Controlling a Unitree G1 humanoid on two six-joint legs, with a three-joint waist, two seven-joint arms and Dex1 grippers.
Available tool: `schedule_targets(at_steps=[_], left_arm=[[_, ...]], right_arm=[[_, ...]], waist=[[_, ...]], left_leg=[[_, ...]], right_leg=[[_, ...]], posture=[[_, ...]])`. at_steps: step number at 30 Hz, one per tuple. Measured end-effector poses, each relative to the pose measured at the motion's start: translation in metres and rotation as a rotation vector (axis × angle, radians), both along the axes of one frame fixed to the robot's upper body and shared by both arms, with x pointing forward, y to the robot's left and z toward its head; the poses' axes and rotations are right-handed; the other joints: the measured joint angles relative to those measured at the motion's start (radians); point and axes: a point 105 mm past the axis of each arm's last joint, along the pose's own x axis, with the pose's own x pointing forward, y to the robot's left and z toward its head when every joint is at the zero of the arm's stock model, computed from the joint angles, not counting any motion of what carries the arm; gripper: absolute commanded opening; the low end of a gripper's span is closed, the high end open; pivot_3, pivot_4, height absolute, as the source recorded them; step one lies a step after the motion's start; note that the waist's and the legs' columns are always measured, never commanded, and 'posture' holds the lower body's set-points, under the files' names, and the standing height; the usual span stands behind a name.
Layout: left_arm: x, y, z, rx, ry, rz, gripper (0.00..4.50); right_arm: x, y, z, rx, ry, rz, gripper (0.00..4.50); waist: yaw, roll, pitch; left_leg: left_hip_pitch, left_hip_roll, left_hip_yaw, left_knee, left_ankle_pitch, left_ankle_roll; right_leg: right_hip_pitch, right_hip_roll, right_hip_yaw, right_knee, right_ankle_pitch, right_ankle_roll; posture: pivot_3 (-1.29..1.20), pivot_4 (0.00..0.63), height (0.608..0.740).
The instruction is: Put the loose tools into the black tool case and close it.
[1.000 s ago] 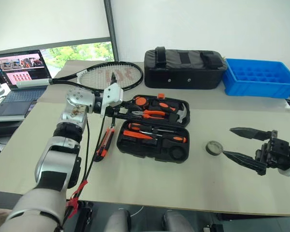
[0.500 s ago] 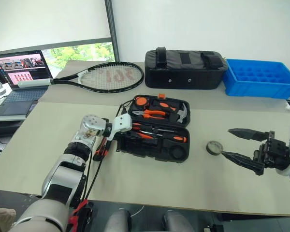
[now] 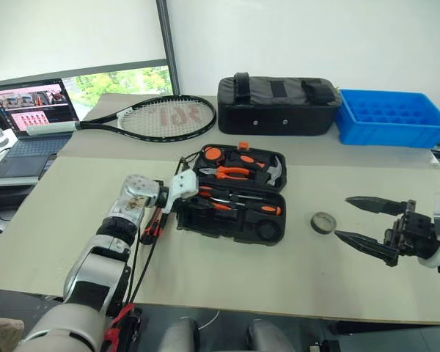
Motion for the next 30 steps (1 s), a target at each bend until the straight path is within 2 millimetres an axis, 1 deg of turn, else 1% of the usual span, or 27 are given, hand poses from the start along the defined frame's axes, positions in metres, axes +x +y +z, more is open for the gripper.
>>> schedule_targets(at_steps=[1, 2, 5, 7, 9, 12, 14, 15, 17, 20, 21, 25, 27, 30], left_arm=[[0.001, 0.001, 0.007, -0.024, -0.014, 0.007, 0.03], [0.004, 0.002, 0.009, -0.029, -0.021, 0.026, 0.03], [0.013, 0.01, 0.011, -0.029, -0.044, 0.126, 0.03], [0.016, 0.02, 0.013, -0.055, -0.064, 0.219, 0.03], [0.016, 0.033, 0.014, -0.1, -0.087, 0.346, 0.03], [0.004, 0.06, 0.007, -0.137, -0.086, 0.569, 0.03], [-0.007, 0.072, 0.001, -0.142, -0.063, 0.685, 0.53], [-0.017, 0.08, -0.001, -0.145, -0.051, 0.763, 0.77], [-0.029, 0.087, -0.002, -0.142, -0.038, 0.853, 1.51], [-0.04, 0.092, 0.0, -0.136, -0.04, 0.936, 2.64], [-0.047, 0.094, -0.002, -0.133, -0.034, 0.976, 3.03], [-0.062, 0.104, -0.024, -0.057, -0.005, 1.07, 4.43], [-0.068, 0.107, -0.036, -0.022, 0.024, 1.096, 4.47], [-0.073, 0.105, -0.052, 0.02, 0.076, 1.102, 4.47]], right_arm=[[0.0, 0.001, -0.001, 0.001, 0.001, 0.01, 4.23], [0.001, 0.002, -0.001, 0.001, 0.004, 0.014, 4.23], [0.001, 0.002, -0.002, 0.004, 0.008, 0.018, 4.23], [0.0, 0.002, -0.003, 0.007, 0.01, 0.023, 4.23], [-0.002, 0.004, -0.003, 0.005, 0.013, 0.037, 4.23], [-0.006, 0.01, -0.003, -0.007, 0.011, 0.072, 4.23], [-0.007, 0.015, -0.001, -0.011, 0.004, 0.093, 4.23], [-0.006, 0.019, -0.001, -0.012, 0.003, 0.111, 4.23], [-0.004, 0.023, 0.0, -0.013, -0.005, 0.128, 4.23], [-0.001, 0.029, 0.004, -0.013, -0.018, 0.162, 4.23], [0.001, 0.031, 0.005, -0.012, -0.024, 0.176, 4.23], [0.008, 0.031, 0.005, -0.01, -0.006, 0.203, 4.23], [0.01, 0.031, 0.007, -0.013, -0.003, 0.214, 4.23], [0.012, 0.031, 0.007, -0.017, 0.003, 0.233, 4.23]], waist=[[0.001, 0.0, 0.0], [0.002, -0.001, 0.0], [0.003, -0.001, 0.001], [-0.001, -0.001, 0.001], [-0.004, -0.001, 0.0], [-0.008, 0.001, 0.0], [-0.005, 0.0, 0.0], [-0.005, 0.001, -0.001], [-0.001, -0.001, 0.0], [0.006, -0.002, 0.001], [0.004, -0.002, 0.001], [0.002, -0.004, 0.002], [0.001, -0.004, 0.002], [0.002, -0.004, 0.002]], left_leg=[[0.0, 0.0, 0.0, 0.0, 0.0, 0.0], [0.0, 0.0, 0.0, 0.0, 0.0, 0.0], [-0.001, 0.0, -0.001, 0.0, 0.0, 0.0], [0.0, 0.0, -0.001, 0.0, 0.0, 0.0], [0.0, 0.001, -0.001, -0.001, 0.0, 0.0], [0.001, 0.001, -0.001, -0.001, 0.0, 0.0], [0.002, 0.001, -0.001, -0.001, 0.0, 0.0], [0.002, 0.001, -0.002, -0.001, 0.0, 0.0], [0.003, 0.0, -0.002, 0.0, 0.0, 0.0], [0.003, 0.0, -0.002, 0.0, 0.0, -0.001], [0.003, 0.0, -0.001, 0.0, 0.0, -0.001], [0.003, 0.0, -0.001, -0.001, 0.0, -0.001], [0.003, 0.0, -0.001, -0.001, 0.0, -0.001], [0.003, 0.0, -0.001, -0.001, 0.0, -0.001]], right_leg=[[0.0, 0.0, 0.0, 0.0, 0.0, 0.0], [0.0, 0.0, 0.0, -0.001, 0.0, 0.0], [0.0, 0.0, 0.0, -0.001, 0.0, 0.0], [0.0, 0.0, 0.0, -0.001, 0.0, -0.001], [0.0, 0.0, 0.0, -0.001, 0.001, -0.001], [0.001, 0.0, 0.0, 0.0, 0.001, -0.001], [0.001, -0.001, 0.0, 0.0, 0.001, -0.001], [0.002, -0.001, 0.0, 0.0, 0.001, -0.002], [0.002, -0.002, 0.0, 0.0, 0.001, -0.001], [0.003, -0.003, -0.001, 0.0, 0.001, -0.001], [0.004, -0.003, -0.001, -0.001, 0.001, -0.001], [0.003, -0.003, -0.001, -0.001, 0.001, -0.002], [0.003, -0.003, -0.001, -0.001, 0.001, -0.002], [0.003, -0.003, -0.001, -0.001, 0.001, -0.002]], posture=[[0.0, 0.15, 0.708], [0.0, 0.15, 0.708], [0.0, 0.15, 0.708], [0.0, 0.15, 0.708], [0.0, 0.15, 0.708], [0.0, 0.15, 0.708], [0.0, 0.15, 0.708], [0.0, 0.15, 0.708], [0.0, 0.15, 0.708], [0.0, 0.15, 0.708], [0.0, 0.15, 0.708], [0.0, 0.15, 0.708], [0.0, 0.15, 0.708], [0.0, 0.15, 0.708]])
